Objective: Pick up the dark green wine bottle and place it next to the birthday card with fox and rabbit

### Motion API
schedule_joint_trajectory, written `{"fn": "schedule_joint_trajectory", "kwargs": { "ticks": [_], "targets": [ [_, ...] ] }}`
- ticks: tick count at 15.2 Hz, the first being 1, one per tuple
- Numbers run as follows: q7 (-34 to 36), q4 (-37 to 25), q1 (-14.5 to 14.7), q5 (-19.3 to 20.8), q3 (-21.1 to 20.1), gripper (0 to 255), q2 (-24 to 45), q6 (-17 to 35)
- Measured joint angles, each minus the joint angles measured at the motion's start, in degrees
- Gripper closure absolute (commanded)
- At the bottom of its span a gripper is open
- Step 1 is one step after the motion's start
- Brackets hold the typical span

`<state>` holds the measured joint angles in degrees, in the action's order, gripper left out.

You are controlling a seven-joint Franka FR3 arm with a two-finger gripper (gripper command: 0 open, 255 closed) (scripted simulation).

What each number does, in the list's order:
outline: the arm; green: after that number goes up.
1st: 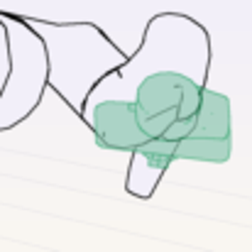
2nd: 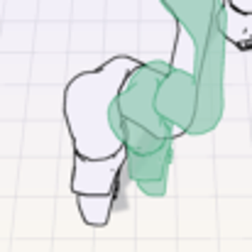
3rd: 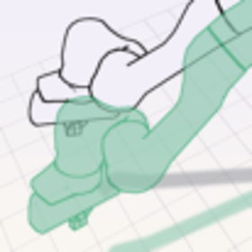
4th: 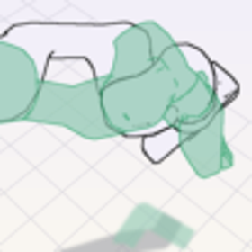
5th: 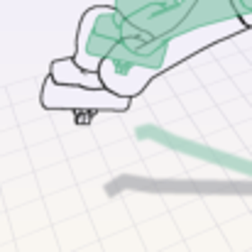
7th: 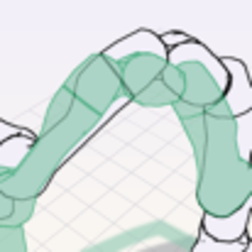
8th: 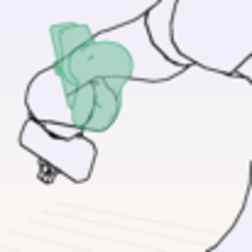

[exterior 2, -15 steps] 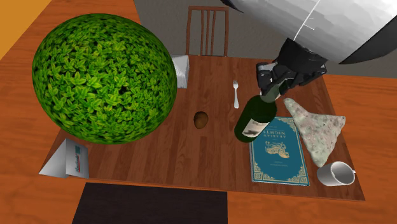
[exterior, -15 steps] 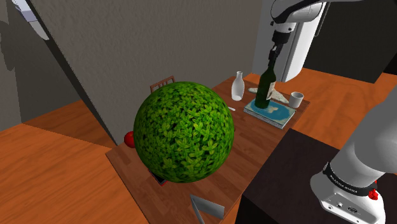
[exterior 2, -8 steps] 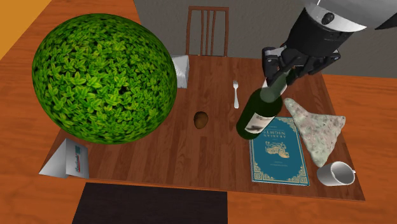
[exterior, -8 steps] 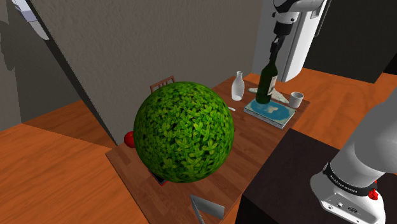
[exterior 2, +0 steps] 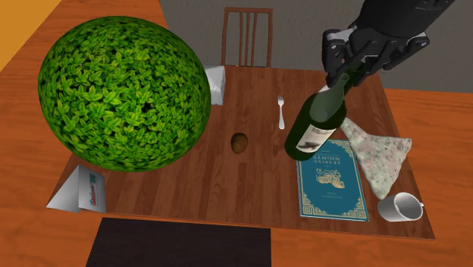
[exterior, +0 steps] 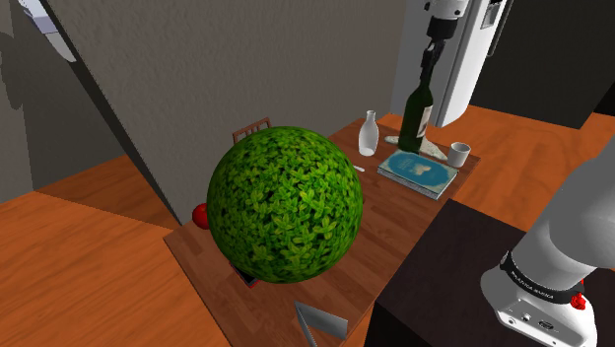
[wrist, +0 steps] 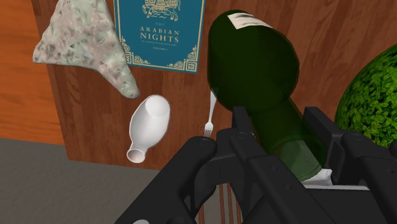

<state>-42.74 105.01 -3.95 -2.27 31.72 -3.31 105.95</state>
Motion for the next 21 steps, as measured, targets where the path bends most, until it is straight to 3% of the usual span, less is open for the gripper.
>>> {"fn": "schedule_joint_trajectory", "kwargs": {
  "ticks": [21],
  "targets": [
    [-0.3,-19.5,-0.4,-1.6,0.6,255,3.1,-16.9]
  ]
}}
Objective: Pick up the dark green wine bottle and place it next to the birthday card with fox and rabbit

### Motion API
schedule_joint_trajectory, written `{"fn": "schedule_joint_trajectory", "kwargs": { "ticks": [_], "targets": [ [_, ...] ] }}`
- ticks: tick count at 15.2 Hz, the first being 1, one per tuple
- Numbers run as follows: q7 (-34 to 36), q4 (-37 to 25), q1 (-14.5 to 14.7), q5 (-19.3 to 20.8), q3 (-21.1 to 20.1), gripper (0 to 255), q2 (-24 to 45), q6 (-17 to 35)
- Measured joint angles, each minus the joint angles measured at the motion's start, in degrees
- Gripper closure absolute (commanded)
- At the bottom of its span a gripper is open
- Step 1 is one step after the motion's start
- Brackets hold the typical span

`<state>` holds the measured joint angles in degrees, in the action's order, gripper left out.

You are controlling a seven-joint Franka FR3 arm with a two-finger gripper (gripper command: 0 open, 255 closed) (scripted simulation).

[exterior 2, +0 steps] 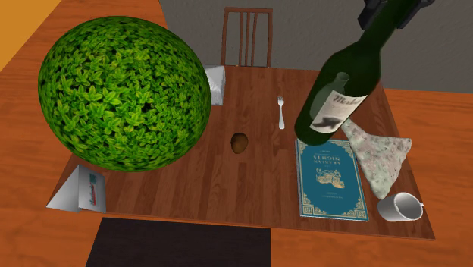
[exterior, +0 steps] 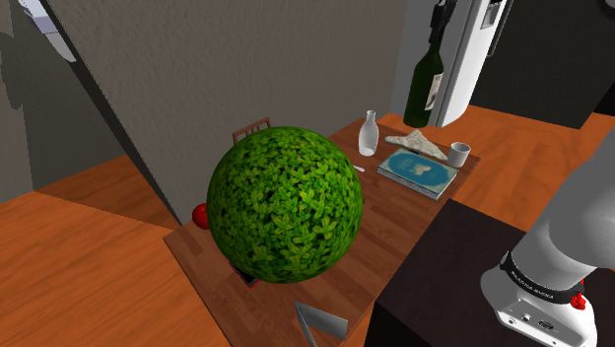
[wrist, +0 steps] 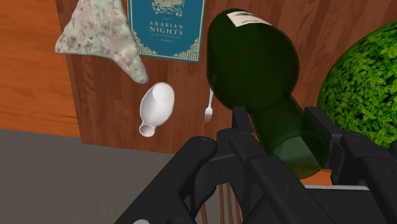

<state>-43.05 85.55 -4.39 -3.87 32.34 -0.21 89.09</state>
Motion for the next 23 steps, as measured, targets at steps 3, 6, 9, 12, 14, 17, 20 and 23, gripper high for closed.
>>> {"fn": "schedule_joint_trajectory", "kwargs": {
  "ticks": [3,6,9,12,14,17,20,23],
  "targets": [
    [-0.3,-3.6,-0.3,-0.6,0.3,255,1.1,-2.7],
    [0.2,-5.6,-0.1,-0.8,0.1,255,1.4,-4.5],
    [4.9,0.2,2.5,2.1,-2.5,255,-3.7,-2.7],
    [9.8,6.1,4.4,4.3,-5.6,255,-8.3,-0.8],
    [13.3,10.5,5.5,5.7,-7.9,255,-11.7,0.5],
    [18.0,15.8,6.7,6.9,-11.2,255,-15.8,2.0],
    [22.9,19.9,7.9,7.2,-14.6,255,-18.5,3.4],
    [27.0,23.2,9.0,7.3,-17.5,255,-20.8,4.4]
  ]
}}
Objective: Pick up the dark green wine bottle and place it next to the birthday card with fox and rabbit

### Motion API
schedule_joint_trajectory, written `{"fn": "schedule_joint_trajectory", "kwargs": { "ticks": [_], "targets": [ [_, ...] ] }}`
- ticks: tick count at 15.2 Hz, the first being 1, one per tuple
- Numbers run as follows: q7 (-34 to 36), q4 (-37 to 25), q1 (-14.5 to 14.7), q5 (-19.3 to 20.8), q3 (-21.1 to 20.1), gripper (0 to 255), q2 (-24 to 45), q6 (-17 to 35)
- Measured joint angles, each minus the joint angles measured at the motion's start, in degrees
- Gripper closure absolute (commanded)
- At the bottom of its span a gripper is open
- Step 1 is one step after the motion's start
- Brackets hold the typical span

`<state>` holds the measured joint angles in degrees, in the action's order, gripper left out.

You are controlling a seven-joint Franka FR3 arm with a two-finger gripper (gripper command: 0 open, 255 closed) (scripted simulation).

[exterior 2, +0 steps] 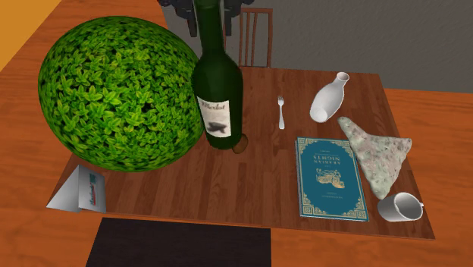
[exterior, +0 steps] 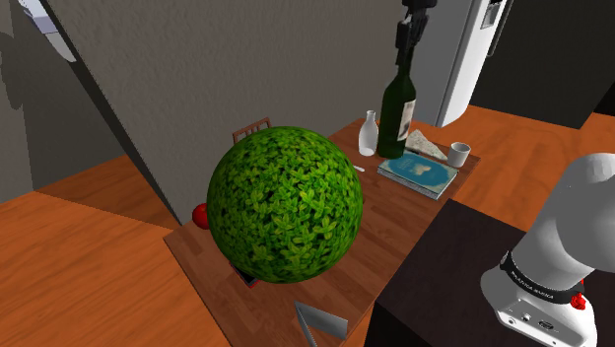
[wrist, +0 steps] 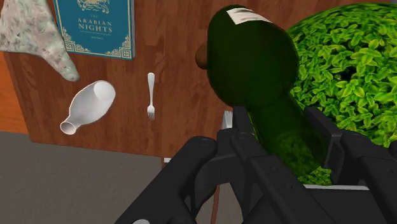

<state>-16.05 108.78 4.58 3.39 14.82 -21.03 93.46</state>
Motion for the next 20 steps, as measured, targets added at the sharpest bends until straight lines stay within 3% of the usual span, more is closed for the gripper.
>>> {"fn": "schedule_joint_trajectory", "kwargs": {
  "ticks": [8,20],
  "targets": [
    [11.4,7.4,3.3,-1.5,-8.3,255,-3.4,3.7],
    [28.0,9.4,8.8,-4.7,-20.5,255,-0.8,8.3]
  ]
}}
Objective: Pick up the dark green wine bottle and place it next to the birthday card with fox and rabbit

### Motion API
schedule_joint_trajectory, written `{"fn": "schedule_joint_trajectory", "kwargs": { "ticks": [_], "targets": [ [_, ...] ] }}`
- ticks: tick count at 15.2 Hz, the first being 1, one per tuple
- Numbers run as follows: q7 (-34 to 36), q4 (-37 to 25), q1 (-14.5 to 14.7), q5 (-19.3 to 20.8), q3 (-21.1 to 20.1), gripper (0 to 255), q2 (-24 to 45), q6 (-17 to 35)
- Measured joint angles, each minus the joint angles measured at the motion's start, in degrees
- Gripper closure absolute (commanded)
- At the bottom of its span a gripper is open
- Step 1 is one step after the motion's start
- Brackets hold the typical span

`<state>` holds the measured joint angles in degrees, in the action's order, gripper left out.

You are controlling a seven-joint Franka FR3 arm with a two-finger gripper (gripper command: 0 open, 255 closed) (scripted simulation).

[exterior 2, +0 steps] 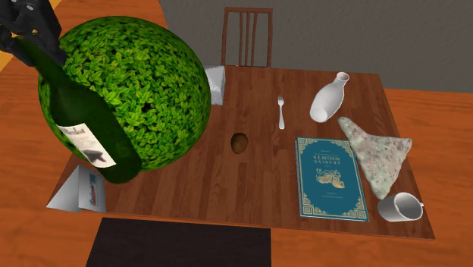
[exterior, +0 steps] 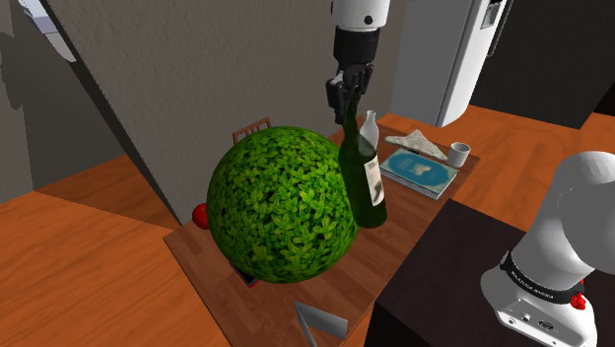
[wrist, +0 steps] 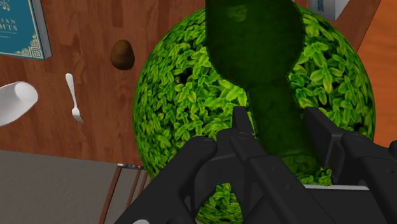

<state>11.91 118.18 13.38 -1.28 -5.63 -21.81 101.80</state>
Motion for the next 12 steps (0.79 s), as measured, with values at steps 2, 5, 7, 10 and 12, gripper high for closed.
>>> {"fn": "schedule_joint_trajectory", "kwargs": {
  "ticks": [2,5,7,10,12],
  "targets": [
    [2.9,-0.6,0.9,-0.4,-2.1,255,1.3,0.7],
    [6.5,-1.6,2.1,-0.5,-4.7,255,3.7,2.1],
    [9.3,-2.8,2.9,-0.5,-6.5,255,5.2,2.4],
    [13.6,-5.3,4.1,-0.1,-9.4,255,8.9,3.6],
    [16.3,-6.6,5.0,0.5,-11.2,255,11.1,4.4]
  ]
}}
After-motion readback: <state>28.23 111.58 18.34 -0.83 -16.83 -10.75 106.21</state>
